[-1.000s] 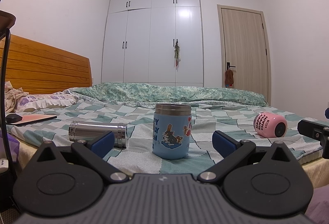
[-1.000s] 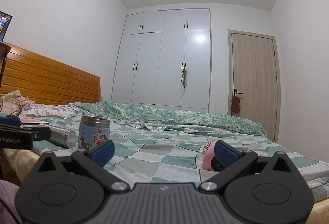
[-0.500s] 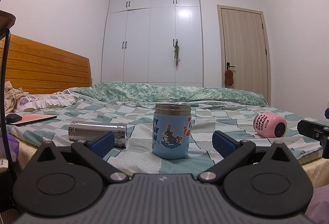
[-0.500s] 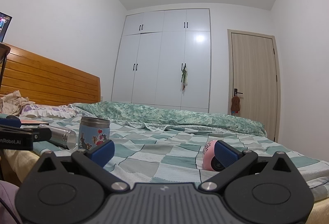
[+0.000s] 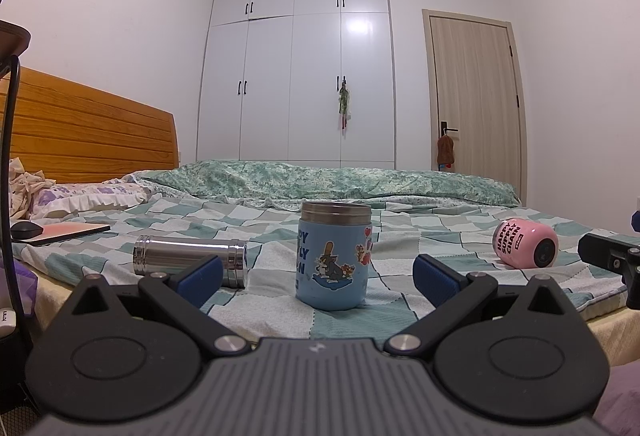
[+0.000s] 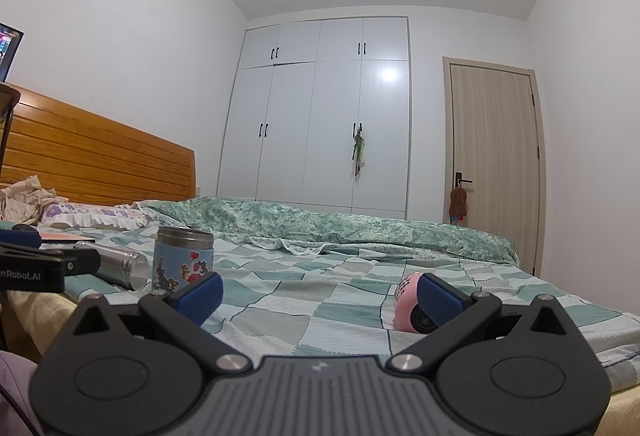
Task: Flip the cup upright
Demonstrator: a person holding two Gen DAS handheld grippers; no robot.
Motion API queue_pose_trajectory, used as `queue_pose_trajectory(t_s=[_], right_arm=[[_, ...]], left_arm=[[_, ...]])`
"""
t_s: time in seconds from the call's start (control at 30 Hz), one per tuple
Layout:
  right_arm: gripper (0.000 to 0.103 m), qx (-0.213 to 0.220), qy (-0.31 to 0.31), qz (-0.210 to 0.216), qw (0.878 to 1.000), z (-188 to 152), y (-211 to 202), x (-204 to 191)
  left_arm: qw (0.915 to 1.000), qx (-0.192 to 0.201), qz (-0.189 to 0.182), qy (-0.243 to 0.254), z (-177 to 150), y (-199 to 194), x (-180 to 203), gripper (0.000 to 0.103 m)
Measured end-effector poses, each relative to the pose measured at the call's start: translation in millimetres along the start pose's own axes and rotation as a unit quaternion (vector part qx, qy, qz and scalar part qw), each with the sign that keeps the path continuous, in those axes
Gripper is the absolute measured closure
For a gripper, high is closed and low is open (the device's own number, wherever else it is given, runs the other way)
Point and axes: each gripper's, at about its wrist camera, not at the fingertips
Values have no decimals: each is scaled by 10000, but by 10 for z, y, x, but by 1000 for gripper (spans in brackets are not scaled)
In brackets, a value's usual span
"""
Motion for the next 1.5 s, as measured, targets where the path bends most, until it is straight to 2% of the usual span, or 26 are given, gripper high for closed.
queue_pose_trajectory(t_s=[0.17, 0.4, 0.6, 0.87, 1.07, 1.27, 1.4, 1.5], right_arm=[[0, -160, 22, 88, 9998, 73, 6, 61], [0, -680, -16, -41, 9977, 255, 379, 328], [0, -1207, -175, -233, 9923, 406, 886, 635], [0, -1873, -261, -396, 9811, 465, 1554, 988], [0, -2422, -299, -425, 9688, 444, 2113, 1130], [0, -3055, -181, -498, 9507, 362, 2683, 1207], [0, -3499, 134, -594, 9348, 292, 2988, 1297], [0, -3709, 202, -660, 9261, 259, 3142, 1320]], left_arm=[[9995, -245, -104, 149, 82, 123, 115, 0], [9955, -311, -769, 448, 216, 521, 458, 0], [9861, -438, -1339, 883, 326, 1023, 865, 0], [9723, -704, -1820, 1283, 325, 1709, 1227, 0], [9626, -943, -2117, 1406, 345, 2232, 1330, 0], [9509, -1300, -2401, 1455, 333, 2694, 1351, 0], [9382, -1537, -2722, 1489, 321, 2962, 1366, 0], [9276, -1542, -2936, 1720, 319, 3096, 1384, 0]])
Point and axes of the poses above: each gripper's, at about its wrist camera, not at the fingertips, and y roughly the way its jaws point, x to its right, z to its top, and after that the axes turned 1 degree about y, right-handed
